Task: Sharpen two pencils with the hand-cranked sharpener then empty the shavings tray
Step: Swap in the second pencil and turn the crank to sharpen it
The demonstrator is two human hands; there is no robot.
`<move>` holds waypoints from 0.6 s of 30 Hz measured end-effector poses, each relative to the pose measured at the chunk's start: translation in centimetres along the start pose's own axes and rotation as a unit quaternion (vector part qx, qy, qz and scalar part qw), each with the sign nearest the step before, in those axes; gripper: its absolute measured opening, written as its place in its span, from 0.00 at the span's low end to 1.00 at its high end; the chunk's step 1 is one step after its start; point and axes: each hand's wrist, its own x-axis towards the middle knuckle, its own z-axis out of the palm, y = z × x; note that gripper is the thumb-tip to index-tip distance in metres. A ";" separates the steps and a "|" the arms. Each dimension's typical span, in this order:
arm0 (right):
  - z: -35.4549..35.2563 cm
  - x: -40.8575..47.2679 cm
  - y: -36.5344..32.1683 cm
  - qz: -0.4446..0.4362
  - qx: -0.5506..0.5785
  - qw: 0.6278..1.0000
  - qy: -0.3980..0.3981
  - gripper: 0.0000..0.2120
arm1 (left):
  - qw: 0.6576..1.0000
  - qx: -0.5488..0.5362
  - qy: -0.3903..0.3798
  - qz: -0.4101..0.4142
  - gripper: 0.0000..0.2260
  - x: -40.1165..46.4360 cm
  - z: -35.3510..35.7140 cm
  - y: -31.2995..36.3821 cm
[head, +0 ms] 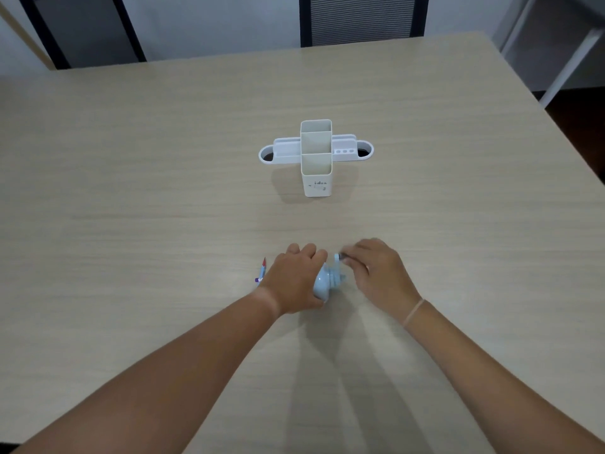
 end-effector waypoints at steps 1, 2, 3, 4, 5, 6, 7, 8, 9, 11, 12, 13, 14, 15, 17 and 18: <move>0.6 1.2 0.6 0.013 -0.008 1.000 0.000 0.07 | 1.000 0.001 -0.002 -0.001 0.25 0.0 -0.1 0.0; 1.3 2.0 1.1 0.035 -0.015 0.999 -0.028 0.08 | 1.000 0.004 -0.001 -0.001 0.25 0.0 -0.1 0.1; 2.0 2.2 1.7 0.059 -0.027 0.996 -0.063 0.09 | 1.000 0.008 0.001 -0.001 0.25 0.1 -0.1 0.1; 2.7 1.8 2.2 0.073 -0.043 0.992 -0.093 0.10 | 1.000 0.011 0.003 -0.002 0.26 0.1 -0.1 0.1; 3.3 0.9 2.6 0.078 -0.055 0.989 -0.113 0.10 | 1.000 0.013 0.004 -0.003 0.26 0.1 -0.1 0.1; 3.6 -0.5 2.5 0.077 -0.056 0.987 -0.126 0.10 | 1.000 0.012 0.006 -0.003 0.26 0.1 0.0 0.1; 3.7 -2.0 2.3 0.070 -0.046 0.988 -0.131 0.11 | 1.000 0.010 0.009 -0.003 0.26 0.1 0.1 0.1; 3.6 -3.4 2.0 0.066 -0.028 0.989 -0.129 0.13 | 1.000 0.006 0.011 -0.001 0.26 0.1 0.1 0.0; 3.3 -4.7 1.7 0.056 -0.010 0.991 -0.122 0.16 | 1.000 0.002 0.013 0.001 0.26 0.2 0.2 0.0; 2.1 -6.1 0.6 0.036 0.015 0.994 -0.100 0.16 | 1.000 -0.005 0.016 0.003 0.25 0.1 0.3 -0.1; 1.5 -6.2 0.1 0.027 0.025 0.996 -0.078 0.15 | 1.000 -0.006 0.017 0.005 0.25 0.1 0.3 -0.1; 1.1 -5.9 -0.2 0.017 0.030 0.998 -0.054 0.14 | 1.000 -0.007 0.016 0.005 0.25 0.2 0.3 -0.1; 0.6 -5.2 -0.7 0.011 0.029 0.999 -0.034 0.13 | 1.000 -0.008 0.017 0.005 0.25 0.2 0.4 -0.1; 0.3 -4.2 -0.9 0.009 0.025 1.000 -0.016 0.12 | 1.000 -0.009 0.018 0.003 0.24 0.1 0.4 -0.2; -0.2 -2.1 -1.0 0.016 0.012 1.000 0.005 0.09 | 1.000 -0.013 0.019 0.000 0.24 0.1 0.5 -0.2; -0.3 -1.2 -1.0 0.024 0.010 1.000 0.004 0.09 | 1.000 -0.017 0.018 -0.001 0.24 0.1 0.5 -0.2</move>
